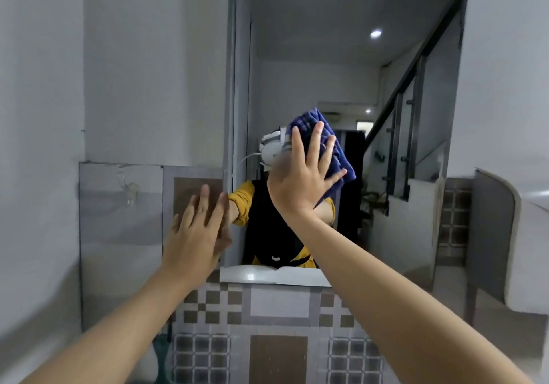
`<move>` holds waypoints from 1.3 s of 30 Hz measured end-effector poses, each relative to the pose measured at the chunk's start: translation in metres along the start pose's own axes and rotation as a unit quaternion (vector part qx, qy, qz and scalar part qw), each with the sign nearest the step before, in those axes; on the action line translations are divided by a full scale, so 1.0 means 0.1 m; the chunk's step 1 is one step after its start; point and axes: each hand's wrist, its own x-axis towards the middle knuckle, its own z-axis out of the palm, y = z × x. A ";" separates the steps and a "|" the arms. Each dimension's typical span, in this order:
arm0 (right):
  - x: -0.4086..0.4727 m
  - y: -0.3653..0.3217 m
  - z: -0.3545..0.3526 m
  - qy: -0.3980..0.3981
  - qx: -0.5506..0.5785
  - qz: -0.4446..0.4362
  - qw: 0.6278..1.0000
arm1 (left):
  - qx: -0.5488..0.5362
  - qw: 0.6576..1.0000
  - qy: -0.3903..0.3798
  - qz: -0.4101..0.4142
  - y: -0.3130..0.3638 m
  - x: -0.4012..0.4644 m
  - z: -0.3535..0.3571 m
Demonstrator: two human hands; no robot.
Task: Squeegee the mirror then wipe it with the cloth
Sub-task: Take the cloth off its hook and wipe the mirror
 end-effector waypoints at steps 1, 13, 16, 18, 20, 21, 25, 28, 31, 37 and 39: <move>-0.02 -0.12 0.05 -0.010 0.000 -0.023 1.000 | -0.005 1.000 -0.002 0.000 -0.01 -0.05 0.02; -0.22 -0.01 0.11 -0.147 -0.046 -0.421 0.894 | -0.018 1.000 0.008 0.003 -0.15 -0.22 0.15; -0.23 0.34 -0.06 -0.163 -0.065 -0.461 0.870 | -0.023 1.000 0.010 0.007 -0.17 -0.21 0.17; -0.19 0.60 -0.20 -0.154 -0.077 -0.464 0.869 | -0.022 1.000 0.010 0.014 -0.18 -0.20 0.17; -0.12 0.86 -0.35 -0.137 -0.092 -0.452 0.877 | -0.014 1.000 0.013 0.017 -0.18 -0.20 0.17; -0.08 1.01 -0.42 -0.124 -0.100 -0.441 0.883 | -0.012 1.000 0.013 0.015 -0.17 -0.20 0.17; 0.02 1.61 -0.69 -0.083 -0.126 -0.366 0.918 | 0.000 1.000 0.014 0.016 -0.18 -0.20 0.18; 0.02 1.94 -0.84 -0.064 -0.119 -0.279 0.951 | -0.002 1.000 0.008 0.019 -0.19 -0.19 0.19; -0.07 2.07 -0.87 -0.028 -0.060 -0.188 0.980 | -0.013 1.000 0.006 0.014 -0.18 -0.19 0.19; -0.48 1.80 -0.65 0.065 -0.016 0.111 0.992 | -0.016 1.000 -0.007 0.018 -0.18 -0.19 0.19; -0.63 1.53 -0.53 0.085 -0.031 0.167 0.982 | -0.015 1.000 -0.011 0.017 -0.19 -0.19 0.19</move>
